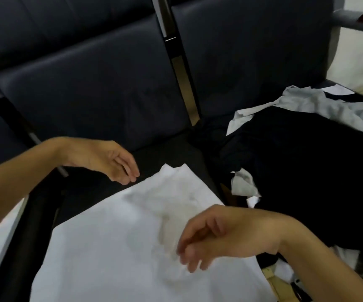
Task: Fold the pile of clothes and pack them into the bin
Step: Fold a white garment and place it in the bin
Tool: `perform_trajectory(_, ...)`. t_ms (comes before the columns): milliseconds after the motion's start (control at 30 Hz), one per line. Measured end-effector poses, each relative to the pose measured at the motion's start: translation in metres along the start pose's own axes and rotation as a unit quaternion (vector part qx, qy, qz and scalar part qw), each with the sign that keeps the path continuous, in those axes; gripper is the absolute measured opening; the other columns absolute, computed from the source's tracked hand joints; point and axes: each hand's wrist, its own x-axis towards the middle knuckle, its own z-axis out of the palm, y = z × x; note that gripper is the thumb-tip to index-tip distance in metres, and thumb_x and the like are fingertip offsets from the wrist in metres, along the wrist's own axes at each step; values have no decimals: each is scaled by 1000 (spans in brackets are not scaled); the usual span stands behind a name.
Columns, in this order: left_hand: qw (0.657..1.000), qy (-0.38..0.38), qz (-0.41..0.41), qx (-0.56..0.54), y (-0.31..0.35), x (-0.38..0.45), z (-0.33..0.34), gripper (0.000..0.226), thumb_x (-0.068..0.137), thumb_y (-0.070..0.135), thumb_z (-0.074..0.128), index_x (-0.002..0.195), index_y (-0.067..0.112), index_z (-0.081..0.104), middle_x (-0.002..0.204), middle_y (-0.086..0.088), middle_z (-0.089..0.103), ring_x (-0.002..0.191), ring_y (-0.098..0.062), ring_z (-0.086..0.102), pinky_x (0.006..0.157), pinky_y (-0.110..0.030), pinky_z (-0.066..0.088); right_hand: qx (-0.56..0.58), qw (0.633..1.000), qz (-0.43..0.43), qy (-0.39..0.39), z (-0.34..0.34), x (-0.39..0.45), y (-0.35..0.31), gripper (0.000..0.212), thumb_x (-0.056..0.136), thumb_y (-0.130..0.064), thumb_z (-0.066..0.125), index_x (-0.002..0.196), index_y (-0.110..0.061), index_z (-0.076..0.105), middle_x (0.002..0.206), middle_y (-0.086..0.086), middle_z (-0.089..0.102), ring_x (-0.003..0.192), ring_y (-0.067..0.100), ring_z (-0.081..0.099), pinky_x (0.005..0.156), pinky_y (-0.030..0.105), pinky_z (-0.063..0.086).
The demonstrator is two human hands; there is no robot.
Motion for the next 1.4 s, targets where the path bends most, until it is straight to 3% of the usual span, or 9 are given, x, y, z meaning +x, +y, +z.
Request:
perform_trajectory(133,991,126,16,33,-23,42,27,13,94,31,64,105,33,71,106,11,72,102,-10,67,96,-36,54,-96,972,99,192,-19,4,26,18,93,-32,64,97,-17,71,92,2,75,88,16,72,81,26,59)
perform_trajectory(233,965,175,77,181,-23,95,45,40,94,20,61,126,43,54,132,18,53,119,-4,52,105,-34,45,-210,907,184,317,-32,2,45,21,84,-41,71,102,-32,65,97,-12,65,88,4,64,82,21,55)
perform_trajectory(333,937,176,105,284,-10,137,57,65,89,18,60,140,47,34,142,20,35,127,-13,38,108,-37,35,-204,905,235,289,-34,8,49,63,73,-38,81,128,-29,51,112,-14,55,101,5,58,89,23,53)
perform_trajectory(433,944,150,68,286,4,154,52,46,86,15,63,121,41,49,120,11,49,111,-18,44,97,-43,44,-296,881,305,207,-31,17,47,84,71,-34,85,138,-21,36,126,-4,50,107,13,55,82,22,49)
perform_trajectory(600,968,135,94,188,-6,143,48,16,86,19,69,92,33,63,101,15,56,91,-12,59,70,-23,52,-353,867,322,141,-29,23,47,46,74,-35,84,92,-21,45,96,-6,47,78,7,48,57,17,38)
perform_trajectory(833,953,279,116,-4,-24,71,47,17,85,17,71,82,1,68,83,-19,65,74,-26,65,66,-37,55,-212,946,189,157,-44,-8,33,26,83,-54,71,84,-29,72,85,-18,68,77,-3,63,74,17,46)
perform_trajectory(933,931,344,118,33,-32,16,40,16,88,24,68,83,9,68,82,-10,66,77,-23,66,66,-41,56,-131,962,86,222,-43,-14,19,30,90,-44,68,91,-14,72,88,-2,73,86,10,69,81,26,51)
perform_trajectory(1100,885,448,126,17,-47,-98,43,29,83,-1,67,67,16,49,64,-8,49,59,-12,41,58,-26,38,-151,916,-73,366,-17,-2,-22,29,96,-23,60,75,-6,51,62,-7,49,57,9,45,50,18,36)
perform_trajectory(1400,803,588,93,24,-56,-289,97,19,89,5,62,83,21,69,79,-1,70,74,-15,65,67,-21,51,-350,816,-222,403,57,-20,-167,16,91,-41,62,84,-29,55,75,1,62,65,20,58,58,35,47)
